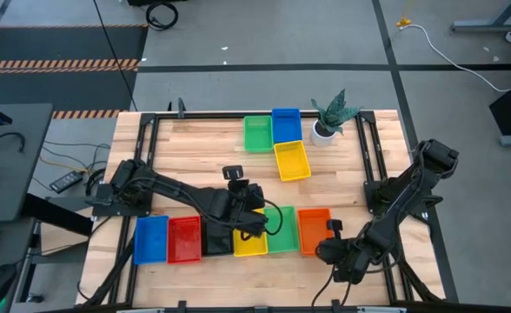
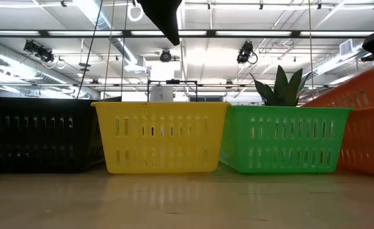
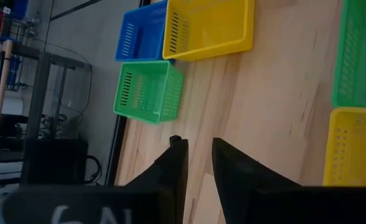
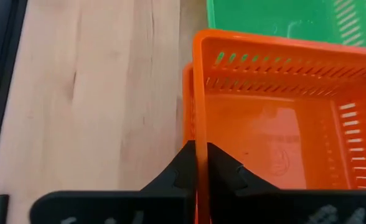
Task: Stack baskets by color
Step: Stack the top orange bin on top of the orange bin
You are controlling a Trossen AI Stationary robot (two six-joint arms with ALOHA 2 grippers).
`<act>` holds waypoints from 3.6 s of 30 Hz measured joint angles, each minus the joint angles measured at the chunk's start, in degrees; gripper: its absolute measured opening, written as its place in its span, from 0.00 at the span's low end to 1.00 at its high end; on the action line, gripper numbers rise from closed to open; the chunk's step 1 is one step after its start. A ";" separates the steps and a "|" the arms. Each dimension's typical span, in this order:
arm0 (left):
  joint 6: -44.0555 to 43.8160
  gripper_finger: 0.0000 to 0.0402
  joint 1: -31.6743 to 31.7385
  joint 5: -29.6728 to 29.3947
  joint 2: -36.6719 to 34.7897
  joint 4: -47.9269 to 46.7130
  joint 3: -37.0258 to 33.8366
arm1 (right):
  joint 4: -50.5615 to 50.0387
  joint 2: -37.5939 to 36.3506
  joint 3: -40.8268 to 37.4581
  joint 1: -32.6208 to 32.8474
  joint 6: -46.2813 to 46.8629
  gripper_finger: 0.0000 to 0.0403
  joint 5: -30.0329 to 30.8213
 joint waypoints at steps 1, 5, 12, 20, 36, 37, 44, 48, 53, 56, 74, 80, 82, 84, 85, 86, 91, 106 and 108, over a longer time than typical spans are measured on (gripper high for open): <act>-0.24 0.20 0.00 0.00 0.00 -0.01 0.00 | -0.04 0.13 0.00 0.00 -0.38 0.08 -0.02; -0.30 0.19 0.02 0.02 0.00 -0.02 0.00 | -0.01 0.03 0.00 -0.01 -2.30 0.16 0.00; -0.31 0.18 0.00 0.04 0.02 -0.03 0.00 | -2.28 -7.28 0.00 1.11 -4.82 0.35 1.18; -1.83 0.18 -0.17 0.04 0.02 -0.04 0.00 | 4.38 -11.46 -1.55 8.71 -12.35 0.32 -6.46; -2.89 0.15 -1.49 0.10 0.07 0.00 0.00 | 7.58 -0.09 -5.38 6.64 -7.03 0.04 -5.19; -2.88 0.14 -1.49 0.09 0.07 0.00 0.00 | 6.74 -0.19 -5.40 6.42 -7.05 0.03 -4.79; -2.89 0.14 -1.49 0.09 0.07 0.00 0.00 | 5.54 -0.40 -5.38 5.83 -10.17 0.02 -2.66; -2.86 0.14 -1.49 0.09 0.07 0.00 0.00 | 4.54 -0.57 -5.38 5.73 -11.46 0.02 -1.42; -2.86 0.13 -1.49 0.09 0.07 0.00 0.00 | 3.78 -1.59 -5.38 5.73 -13.50 0.01 -0.73; -2.86 0.13 -1.49 0.09 0.07 0.00 0.00 | 4.07 -3.82 -5.31 6.30 -15.10 0.01 0.33; -5.22 0.11 -1.86 2.60 0.07 0.04 0.00 | -5.37 -18.16 -18.92 7.12 15.45 0.00 5.51; -5.16 0.11 -1.84 2.61 0.07 0.11 0.00 | 3.38 -16.83 -21.35 3.53 12.24 0.01 5.55; -5.16 0.11 -1.84 2.60 0.07 0.18 0.00 | 4.11 -16.81 -21.35 2.60 10.95 0.01 5.55; -5.16 0.11 -1.86 2.61 0.07 0.24 0.00 | 4.93 -16.81 -21.35 2.02 9.66 0.01 5.43; -5.16 0.11 -1.87 2.62 0.07 0.25 0.00 | 5.45 -16.81 -21.38 1.72 8.97 0.01 5.28; -5.18 0.11 -1.88 2.62 0.07 0.29 0.00 | 6.01 -16.81 -21.38 1.47 8.28 0.01 5.19; -5.20 0.10 -1.88 2.62 0.07 0.44 0.00 | 7.58 -16.79 -21.38 0.46 6.63 0.01 4.26; -5.40 0.09 -5.99 3.10 0.07 0.76 0.00 | 11.58 -17.54 -21.38 1.77 9.01 0.01 0.58; -6.34 0.09 -6.63 3.08 0.07 0.72 0.00 | 12.04 -17.54 -21.38 1.77 9.02 0.01 0.14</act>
